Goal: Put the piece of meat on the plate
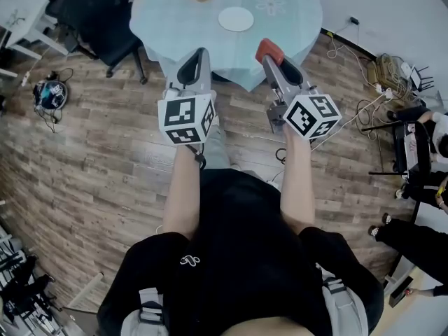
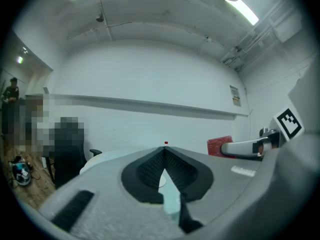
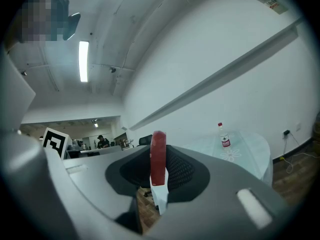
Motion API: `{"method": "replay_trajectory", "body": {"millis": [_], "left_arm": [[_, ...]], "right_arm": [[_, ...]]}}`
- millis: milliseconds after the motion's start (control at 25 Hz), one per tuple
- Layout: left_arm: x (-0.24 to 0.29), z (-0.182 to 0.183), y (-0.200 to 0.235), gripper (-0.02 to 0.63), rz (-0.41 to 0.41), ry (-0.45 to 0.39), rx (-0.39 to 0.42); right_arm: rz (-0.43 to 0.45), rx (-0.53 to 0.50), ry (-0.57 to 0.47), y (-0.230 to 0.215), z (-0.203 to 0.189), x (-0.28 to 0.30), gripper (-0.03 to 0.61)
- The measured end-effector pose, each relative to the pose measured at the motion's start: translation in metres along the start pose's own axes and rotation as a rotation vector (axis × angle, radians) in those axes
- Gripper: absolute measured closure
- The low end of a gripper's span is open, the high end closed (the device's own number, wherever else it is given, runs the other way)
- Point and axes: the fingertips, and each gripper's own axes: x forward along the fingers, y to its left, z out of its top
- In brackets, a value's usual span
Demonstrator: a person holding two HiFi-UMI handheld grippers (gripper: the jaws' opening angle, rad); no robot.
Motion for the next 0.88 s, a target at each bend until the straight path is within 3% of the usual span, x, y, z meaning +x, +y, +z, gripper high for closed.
{"method": "replay_trajectory", "body": {"millis": [200,360,600,880], "left_arm": [[0.065,-0.015,0.008,0.617,-0.039,0.023,-0.050],[0.118,-0.027,0.019,0.617,-0.074,0.053,-0.061],[0.187,-0.042,0.080,0.617,-0.056,0.123,-0.075],[0.250,-0.039,0.165,0.617,-0.006,0.135,-0.061]], "right_arm": [[-0.017,-0.037,0.037,-0.029,0.002,0.036,0.479],[-0.072,0.001,0.068,-0.074,-0.008,0.071,0.479],[-0.157,0.080,0.080,-0.130,-0.008,0.151,0.479],[-0.203,0.029,0.084,-0.161,0.007,0.244,0.479]]}}
